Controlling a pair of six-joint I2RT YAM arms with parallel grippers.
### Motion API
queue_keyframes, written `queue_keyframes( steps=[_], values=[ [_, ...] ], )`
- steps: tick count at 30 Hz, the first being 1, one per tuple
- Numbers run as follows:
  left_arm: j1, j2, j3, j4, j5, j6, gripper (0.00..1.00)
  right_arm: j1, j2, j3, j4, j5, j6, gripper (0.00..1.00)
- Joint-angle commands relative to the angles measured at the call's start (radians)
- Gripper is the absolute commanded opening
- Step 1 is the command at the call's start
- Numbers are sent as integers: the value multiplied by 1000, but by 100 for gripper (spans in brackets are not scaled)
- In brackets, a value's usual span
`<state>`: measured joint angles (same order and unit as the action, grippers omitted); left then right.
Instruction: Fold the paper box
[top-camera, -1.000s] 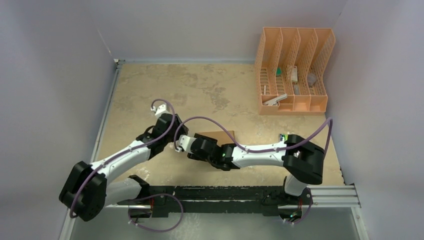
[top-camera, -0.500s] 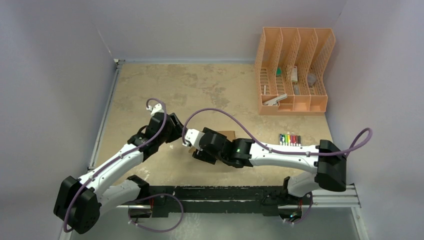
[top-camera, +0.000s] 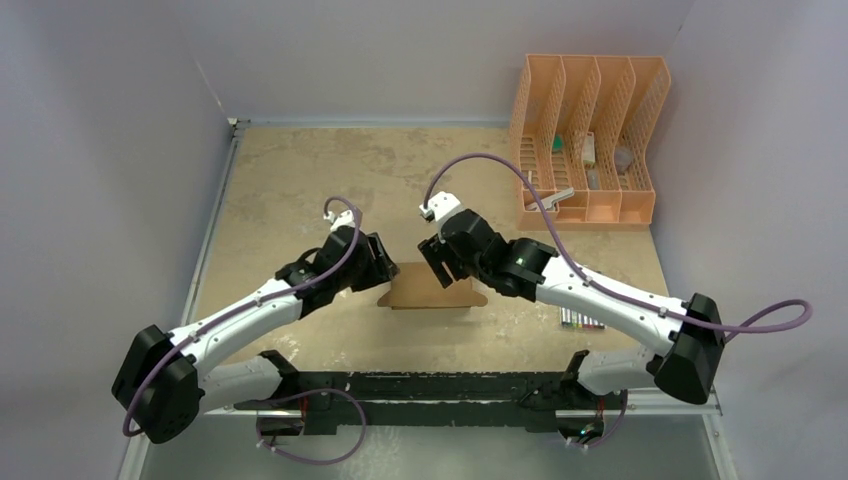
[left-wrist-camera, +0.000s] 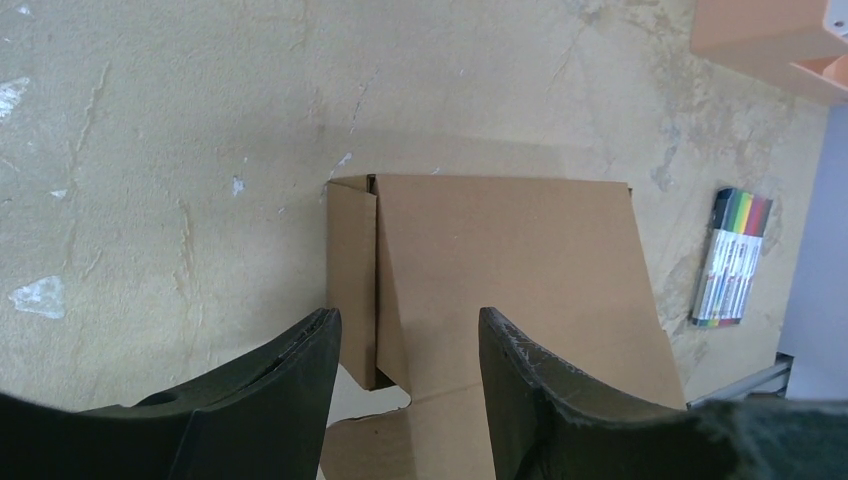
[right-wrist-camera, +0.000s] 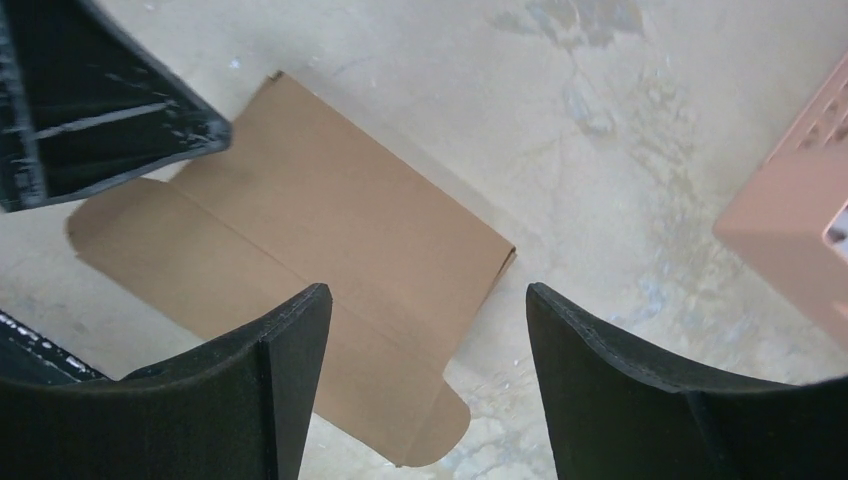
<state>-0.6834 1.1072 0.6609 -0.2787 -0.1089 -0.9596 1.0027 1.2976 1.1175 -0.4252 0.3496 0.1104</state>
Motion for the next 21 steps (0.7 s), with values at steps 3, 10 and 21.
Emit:
queue_keyframes(
  steps=[3, 10, 21],
  values=[
    [-22, 38, -19, 39, 32, -8, 53, -80, 25, -91, -45, 5, 206, 74],
    [-37, 104, -53, 75, 59, 8, 53, -147, 28, -266, 58, -89, 308, 69],
    [-35, 182, -161, 174, -5, 22, 42, -170, 40, -482, 336, -175, 367, 55]
  ],
)
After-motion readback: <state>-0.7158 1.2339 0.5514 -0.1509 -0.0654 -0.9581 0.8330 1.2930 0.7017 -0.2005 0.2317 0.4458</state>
